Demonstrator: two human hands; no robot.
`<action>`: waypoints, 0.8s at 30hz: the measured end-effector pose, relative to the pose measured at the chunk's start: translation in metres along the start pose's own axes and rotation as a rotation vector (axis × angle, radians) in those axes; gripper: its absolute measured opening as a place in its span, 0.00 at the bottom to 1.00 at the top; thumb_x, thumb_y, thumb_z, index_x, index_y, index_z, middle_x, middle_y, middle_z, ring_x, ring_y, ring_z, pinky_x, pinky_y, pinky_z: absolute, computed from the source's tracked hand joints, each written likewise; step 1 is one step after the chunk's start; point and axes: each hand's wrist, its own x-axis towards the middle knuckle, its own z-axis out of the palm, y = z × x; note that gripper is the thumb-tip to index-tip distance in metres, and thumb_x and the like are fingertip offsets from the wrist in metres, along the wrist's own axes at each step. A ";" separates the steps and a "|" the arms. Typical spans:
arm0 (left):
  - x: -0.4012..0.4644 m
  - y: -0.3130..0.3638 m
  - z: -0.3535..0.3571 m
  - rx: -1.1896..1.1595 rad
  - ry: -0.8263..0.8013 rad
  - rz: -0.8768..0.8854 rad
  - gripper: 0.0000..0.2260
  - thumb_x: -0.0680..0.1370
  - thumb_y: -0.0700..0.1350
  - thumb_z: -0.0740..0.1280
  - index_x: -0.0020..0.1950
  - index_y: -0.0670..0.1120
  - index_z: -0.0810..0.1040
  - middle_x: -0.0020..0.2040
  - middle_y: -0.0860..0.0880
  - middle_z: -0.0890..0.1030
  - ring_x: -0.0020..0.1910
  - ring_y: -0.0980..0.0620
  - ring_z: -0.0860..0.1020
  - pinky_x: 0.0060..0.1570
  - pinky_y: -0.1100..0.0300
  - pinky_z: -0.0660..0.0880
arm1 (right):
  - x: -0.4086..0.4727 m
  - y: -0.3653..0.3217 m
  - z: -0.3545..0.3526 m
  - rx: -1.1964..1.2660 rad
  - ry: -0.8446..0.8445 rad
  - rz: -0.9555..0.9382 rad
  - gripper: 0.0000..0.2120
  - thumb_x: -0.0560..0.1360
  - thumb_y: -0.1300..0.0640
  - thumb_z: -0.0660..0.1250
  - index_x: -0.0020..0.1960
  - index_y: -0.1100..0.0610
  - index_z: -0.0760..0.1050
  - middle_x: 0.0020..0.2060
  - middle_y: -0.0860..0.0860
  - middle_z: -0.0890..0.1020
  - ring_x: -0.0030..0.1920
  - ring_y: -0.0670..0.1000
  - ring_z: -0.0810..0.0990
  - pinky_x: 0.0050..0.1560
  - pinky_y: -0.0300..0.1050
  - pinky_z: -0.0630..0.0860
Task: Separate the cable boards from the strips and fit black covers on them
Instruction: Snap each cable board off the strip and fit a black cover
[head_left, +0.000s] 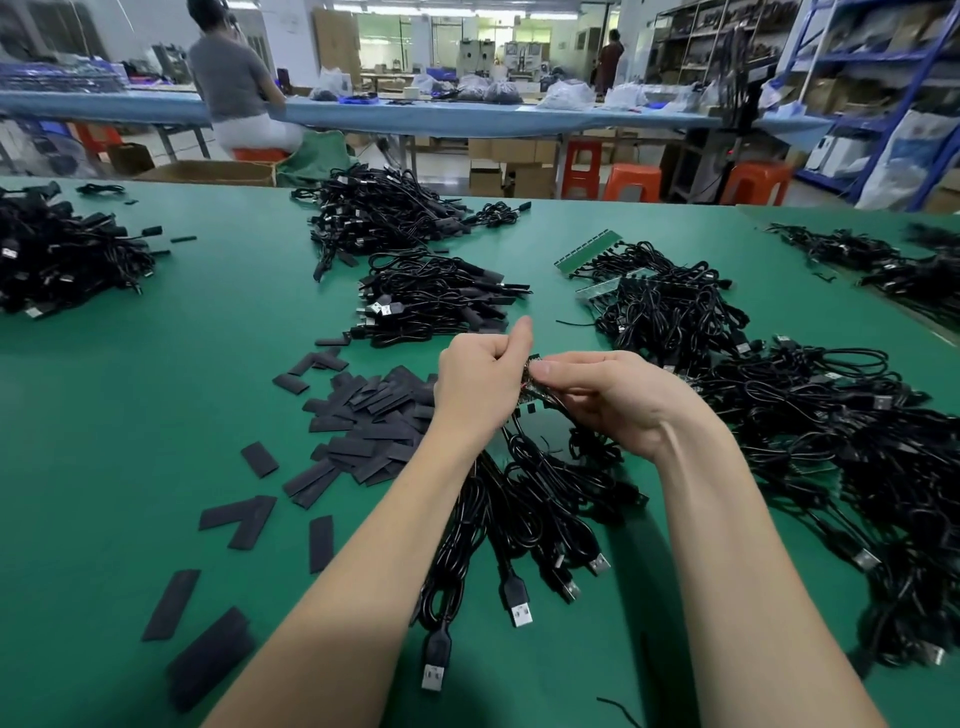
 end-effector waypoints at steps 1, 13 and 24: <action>0.000 0.001 0.000 -0.018 -0.004 -0.003 0.32 0.83 0.54 0.63 0.21 0.47 0.58 0.20 0.55 0.56 0.22 0.54 0.57 0.34 0.56 0.59 | -0.001 0.000 0.000 0.008 -0.007 0.004 0.13 0.64 0.57 0.77 0.48 0.59 0.85 0.33 0.48 0.81 0.27 0.40 0.75 0.31 0.30 0.73; -0.003 0.005 0.009 -0.002 -0.063 0.009 0.32 0.83 0.60 0.59 0.30 0.35 0.70 0.25 0.45 0.76 0.25 0.57 0.72 0.34 0.62 0.67 | -0.021 -0.034 -0.013 0.092 0.102 -0.209 0.16 0.65 0.52 0.78 0.51 0.56 0.84 0.36 0.46 0.84 0.33 0.42 0.78 0.38 0.34 0.76; -0.002 -0.005 0.013 -0.535 -0.357 -0.292 0.12 0.86 0.43 0.54 0.51 0.44 0.76 0.49 0.45 0.82 0.48 0.49 0.82 0.56 0.54 0.78 | -0.032 -0.061 0.035 0.202 0.330 -0.628 0.04 0.75 0.58 0.75 0.45 0.52 0.81 0.40 0.47 0.84 0.38 0.47 0.83 0.41 0.40 0.80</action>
